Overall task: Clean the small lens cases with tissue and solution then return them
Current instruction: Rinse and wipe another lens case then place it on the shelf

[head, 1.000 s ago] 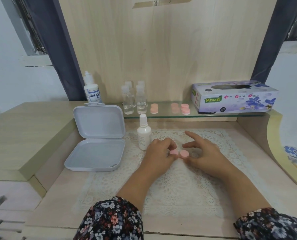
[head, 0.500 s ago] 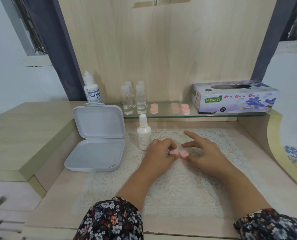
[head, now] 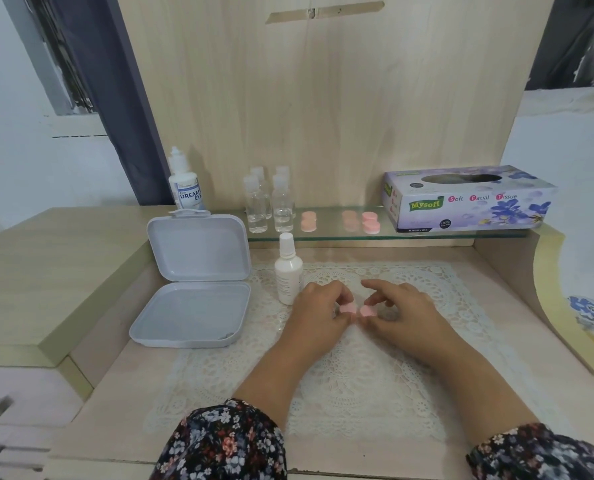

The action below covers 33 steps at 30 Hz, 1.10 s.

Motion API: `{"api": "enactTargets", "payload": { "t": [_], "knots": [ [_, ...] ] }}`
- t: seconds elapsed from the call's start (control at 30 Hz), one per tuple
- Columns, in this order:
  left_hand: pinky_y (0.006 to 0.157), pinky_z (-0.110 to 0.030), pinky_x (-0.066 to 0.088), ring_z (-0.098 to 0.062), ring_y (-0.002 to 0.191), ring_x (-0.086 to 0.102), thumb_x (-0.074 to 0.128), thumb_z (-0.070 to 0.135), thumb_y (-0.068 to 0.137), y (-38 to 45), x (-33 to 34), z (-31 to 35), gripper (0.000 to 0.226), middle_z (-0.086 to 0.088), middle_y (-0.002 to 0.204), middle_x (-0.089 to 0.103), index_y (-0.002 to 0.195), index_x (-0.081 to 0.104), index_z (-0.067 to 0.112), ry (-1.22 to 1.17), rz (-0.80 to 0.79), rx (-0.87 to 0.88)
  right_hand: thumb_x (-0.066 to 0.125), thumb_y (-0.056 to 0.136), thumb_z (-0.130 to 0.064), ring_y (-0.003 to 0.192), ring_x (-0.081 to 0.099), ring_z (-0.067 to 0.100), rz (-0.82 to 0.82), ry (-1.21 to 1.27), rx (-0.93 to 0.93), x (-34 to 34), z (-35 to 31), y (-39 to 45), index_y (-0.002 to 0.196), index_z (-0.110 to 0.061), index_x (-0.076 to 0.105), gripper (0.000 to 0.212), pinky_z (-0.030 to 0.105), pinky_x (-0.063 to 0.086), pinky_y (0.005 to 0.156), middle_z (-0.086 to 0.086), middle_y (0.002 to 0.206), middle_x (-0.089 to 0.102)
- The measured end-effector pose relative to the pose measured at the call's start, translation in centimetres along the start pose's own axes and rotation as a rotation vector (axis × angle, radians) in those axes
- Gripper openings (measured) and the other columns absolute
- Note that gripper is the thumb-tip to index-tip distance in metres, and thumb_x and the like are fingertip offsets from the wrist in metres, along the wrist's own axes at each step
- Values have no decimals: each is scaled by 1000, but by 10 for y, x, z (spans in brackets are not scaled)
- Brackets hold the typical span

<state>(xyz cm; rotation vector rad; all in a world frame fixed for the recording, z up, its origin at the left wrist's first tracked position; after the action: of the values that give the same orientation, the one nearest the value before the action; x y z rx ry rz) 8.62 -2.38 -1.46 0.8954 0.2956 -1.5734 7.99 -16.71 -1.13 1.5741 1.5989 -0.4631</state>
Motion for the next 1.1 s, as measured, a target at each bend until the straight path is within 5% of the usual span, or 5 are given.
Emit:
{"api": "enactTargets", "payload": {
  "t": [0.17,0.5,0.7,0.9,1.1],
  "knots": [
    [88,-27,43,-9,99,47,67,27,84,1,0,-3,16,4,104,56,94,56,33,-1,-2,-16,60,90,-44,107,43,5,9,-116,-23,-1,1,-1,116,-37,64,27,31,27,96,-20,107,59],
    [91,-19,40,-4,102,50,66,28,87,-4,-16,-2,18,11,102,52,105,62,26,-27,32,-42,63,84,-50,99,46,1,21,-107,-37,-3,-3,-3,94,-39,66,15,28,26,90,-23,92,63],
    [64,-26,45,-10,68,54,61,31,89,-10,-26,-7,17,8,70,58,76,61,21,137,-23,-69,68,83,-43,98,46,2,68,-110,-22,-11,-7,-4,92,-40,65,10,29,28,92,-22,91,63],
    [61,-28,41,-16,70,52,55,29,84,-10,-37,-34,27,2,68,54,60,44,20,286,-92,-180,69,81,-39,97,47,3,155,-110,-16,-26,-22,0,90,-37,65,11,24,19,84,-22,91,61],
    [59,-28,38,-17,73,54,53,28,86,-9,-39,-34,24,-1,75,58,65,47,20,297,-107,-168,71,77,-42,91,49,8,268,-162,-62,-47,-51,16,81,-37,58,14,32,31,86,-18,86,60]
  ]
}}
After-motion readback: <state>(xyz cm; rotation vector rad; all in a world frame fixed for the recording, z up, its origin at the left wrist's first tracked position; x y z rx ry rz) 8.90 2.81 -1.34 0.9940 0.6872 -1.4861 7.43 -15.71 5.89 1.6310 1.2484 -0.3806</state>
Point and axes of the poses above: each hand's wrist, its own y-axis towards the middle knuckle, its own x-axis out of the palm, z = x × y, the point moved 9 cm from there along y, towards the middle knuckle
